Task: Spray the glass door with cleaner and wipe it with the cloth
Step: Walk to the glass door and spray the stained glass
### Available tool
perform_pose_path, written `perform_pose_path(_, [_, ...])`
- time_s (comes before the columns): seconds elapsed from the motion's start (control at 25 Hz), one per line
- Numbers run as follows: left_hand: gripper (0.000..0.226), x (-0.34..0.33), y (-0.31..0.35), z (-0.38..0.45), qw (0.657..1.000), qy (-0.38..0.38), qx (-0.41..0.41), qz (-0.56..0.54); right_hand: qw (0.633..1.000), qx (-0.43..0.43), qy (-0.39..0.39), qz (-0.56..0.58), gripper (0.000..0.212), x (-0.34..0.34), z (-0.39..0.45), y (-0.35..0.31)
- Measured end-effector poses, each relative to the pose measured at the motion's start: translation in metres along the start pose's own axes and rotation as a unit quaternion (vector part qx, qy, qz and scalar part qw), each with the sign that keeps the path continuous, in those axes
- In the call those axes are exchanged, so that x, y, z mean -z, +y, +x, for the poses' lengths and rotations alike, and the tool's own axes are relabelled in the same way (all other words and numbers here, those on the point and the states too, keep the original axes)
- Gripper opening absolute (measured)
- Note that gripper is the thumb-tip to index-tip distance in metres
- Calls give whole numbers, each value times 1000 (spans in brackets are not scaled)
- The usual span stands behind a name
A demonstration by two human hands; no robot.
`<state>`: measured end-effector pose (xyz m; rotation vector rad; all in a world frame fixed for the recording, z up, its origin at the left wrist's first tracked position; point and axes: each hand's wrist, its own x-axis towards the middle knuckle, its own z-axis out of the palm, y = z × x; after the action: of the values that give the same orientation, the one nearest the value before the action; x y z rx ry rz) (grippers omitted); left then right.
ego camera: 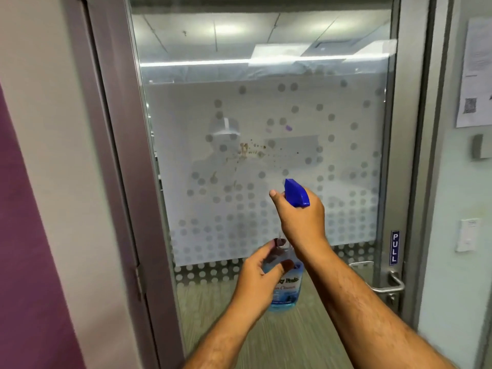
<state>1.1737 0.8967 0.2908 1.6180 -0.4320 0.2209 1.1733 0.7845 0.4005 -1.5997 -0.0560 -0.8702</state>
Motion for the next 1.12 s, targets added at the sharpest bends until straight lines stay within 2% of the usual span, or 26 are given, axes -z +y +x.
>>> perform_pose_path(0.4, [34,-5,-12,45,999,-23,5,28,1000,-15,-12,-16,32,-12,43,27])
perform_pose_path(0.6, [37,-15,-16,58,999,-16,-7,33,997,-4,-59,47,28,1,55,31])
perform_pose_path(0.88, [40,-24,-10,70,999,-8,-23,21,999,11,-42,13,32,4,63,31])
perform_pose_path(1.04, [39,-25,-6,71,999,-10,-23,23,996,33,-84,-2,32,7,69,26])
perform_pose_path(1.12, [41,-24,-3,72,1000,-6,-23,20,996,28,-79,-4,32,6,69,25])
